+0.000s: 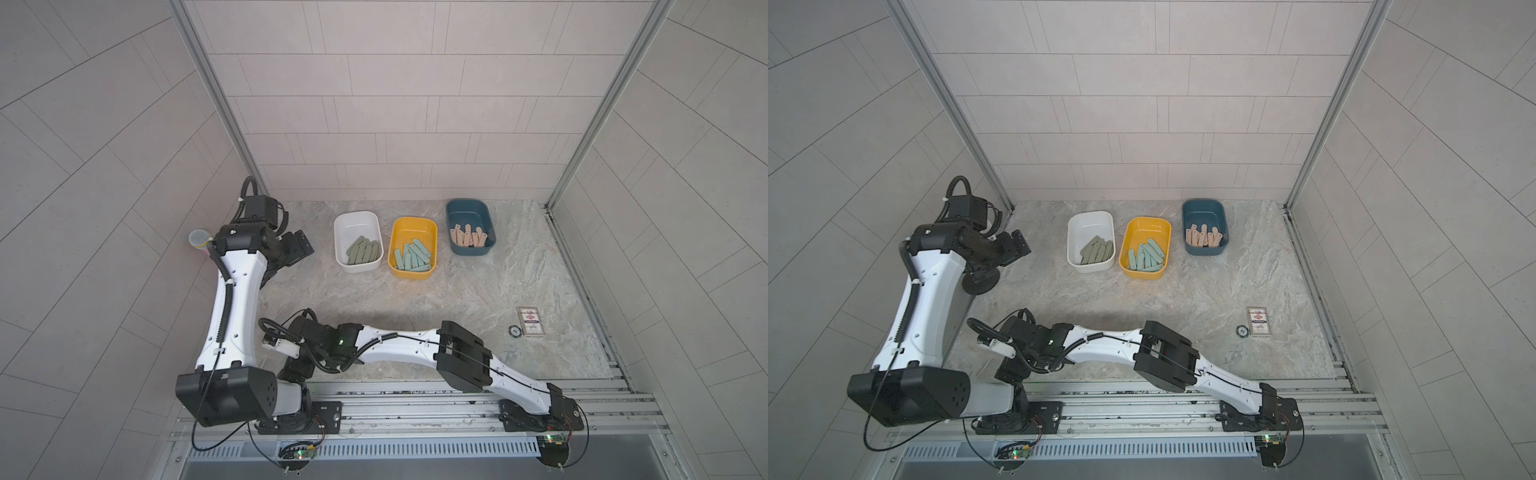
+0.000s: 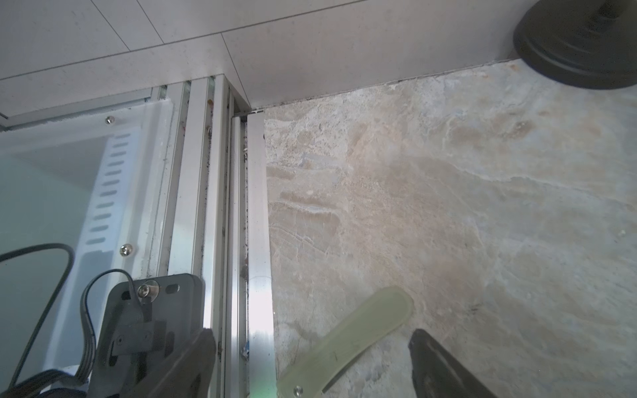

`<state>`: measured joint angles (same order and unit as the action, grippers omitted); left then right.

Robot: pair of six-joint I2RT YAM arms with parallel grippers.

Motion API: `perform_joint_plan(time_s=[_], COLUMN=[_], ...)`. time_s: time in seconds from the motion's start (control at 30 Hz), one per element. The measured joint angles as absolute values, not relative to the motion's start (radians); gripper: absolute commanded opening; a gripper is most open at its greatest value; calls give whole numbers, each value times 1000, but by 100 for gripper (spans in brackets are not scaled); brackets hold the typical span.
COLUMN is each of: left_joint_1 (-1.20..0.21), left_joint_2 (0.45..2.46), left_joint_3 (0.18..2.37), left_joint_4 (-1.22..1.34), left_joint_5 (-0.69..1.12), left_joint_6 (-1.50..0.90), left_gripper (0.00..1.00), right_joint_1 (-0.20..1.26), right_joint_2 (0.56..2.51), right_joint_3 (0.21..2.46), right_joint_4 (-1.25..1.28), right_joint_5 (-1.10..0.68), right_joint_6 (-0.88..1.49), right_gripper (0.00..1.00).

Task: Place the fruit knives into the storage box by color
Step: Move the fruit knife to the center of the board.

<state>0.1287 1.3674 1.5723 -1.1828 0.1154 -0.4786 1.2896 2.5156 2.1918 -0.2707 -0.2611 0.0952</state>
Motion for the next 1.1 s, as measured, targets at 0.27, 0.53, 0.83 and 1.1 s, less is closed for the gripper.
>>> perform_joint_plan(time_s=[0.27, 0.53, 0.83, 1.1], left_joint_1=[133, 133, 133, 133], left_joint_2=[1331, 1336, 1332, 1323], left_joint_3=[1572, 1578, 1570, 1563], left_joint_4=[-1178, -1172, -1157, -1159], left_joint_5=[138, 202, 200, 189], left_joint_6=[-479, -482, -485, -497], left_gripper=[100, 100, 100, 100], right_joint_1=[1274, 1190, 1147, 1198], right_joint_2=[2581, 2523, 2462, 2464], right_joint_3=[2247, 2107, 1996, 2035], right_joint_4=[-404, -370, -312, -270], right_joint_5=[-181, -149, -175, -283], right_joint_6=[60, 75, 89, 112], right_gripper=[74, 56, 58, 67])
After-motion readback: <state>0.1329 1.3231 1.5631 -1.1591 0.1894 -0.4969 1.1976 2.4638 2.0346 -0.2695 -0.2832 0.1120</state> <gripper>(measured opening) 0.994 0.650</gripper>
